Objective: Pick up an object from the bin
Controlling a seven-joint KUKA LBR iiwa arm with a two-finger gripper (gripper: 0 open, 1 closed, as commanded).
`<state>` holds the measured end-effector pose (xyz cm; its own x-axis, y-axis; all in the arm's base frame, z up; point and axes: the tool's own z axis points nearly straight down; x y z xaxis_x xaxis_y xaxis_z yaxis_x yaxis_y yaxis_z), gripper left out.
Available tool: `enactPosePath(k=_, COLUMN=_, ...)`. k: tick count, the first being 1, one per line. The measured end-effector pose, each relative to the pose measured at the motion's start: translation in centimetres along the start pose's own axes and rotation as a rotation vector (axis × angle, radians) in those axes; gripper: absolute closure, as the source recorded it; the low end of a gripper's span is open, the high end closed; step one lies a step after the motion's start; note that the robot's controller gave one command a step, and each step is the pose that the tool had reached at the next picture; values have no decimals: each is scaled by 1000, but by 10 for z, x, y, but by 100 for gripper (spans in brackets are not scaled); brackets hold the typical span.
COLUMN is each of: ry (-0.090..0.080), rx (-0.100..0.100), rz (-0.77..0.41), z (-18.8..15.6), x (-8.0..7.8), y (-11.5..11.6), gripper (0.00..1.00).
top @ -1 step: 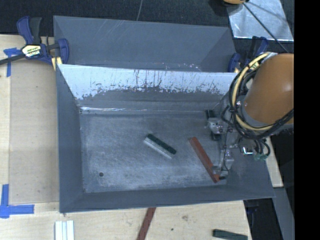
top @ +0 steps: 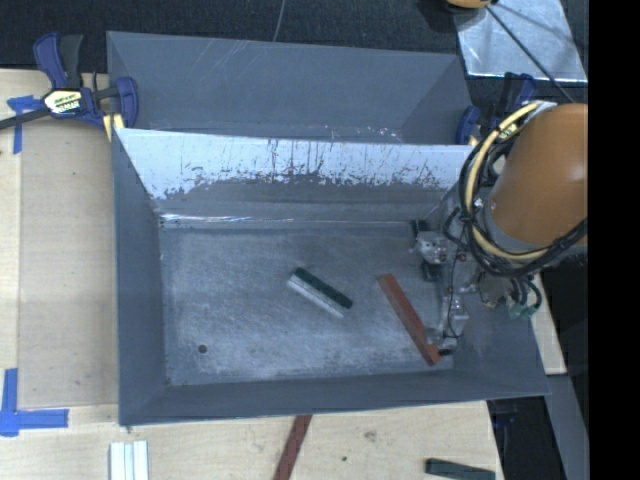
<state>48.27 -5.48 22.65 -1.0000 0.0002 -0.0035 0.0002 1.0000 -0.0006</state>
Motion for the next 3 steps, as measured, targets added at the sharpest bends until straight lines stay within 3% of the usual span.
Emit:
enactPosePath(k=1, ry=-5, rx=0, rz=62, z=84, x=-44, y=-18, gripper=0)
enactPosePath(k=2, ry=1, rx=0, rz=99, z=90, x=-43, y=41, gripper=0)
enactPosePath(k=3, ry=2, rx=-2, rz=148, z=91, x=-29, y=13, gripper=0)
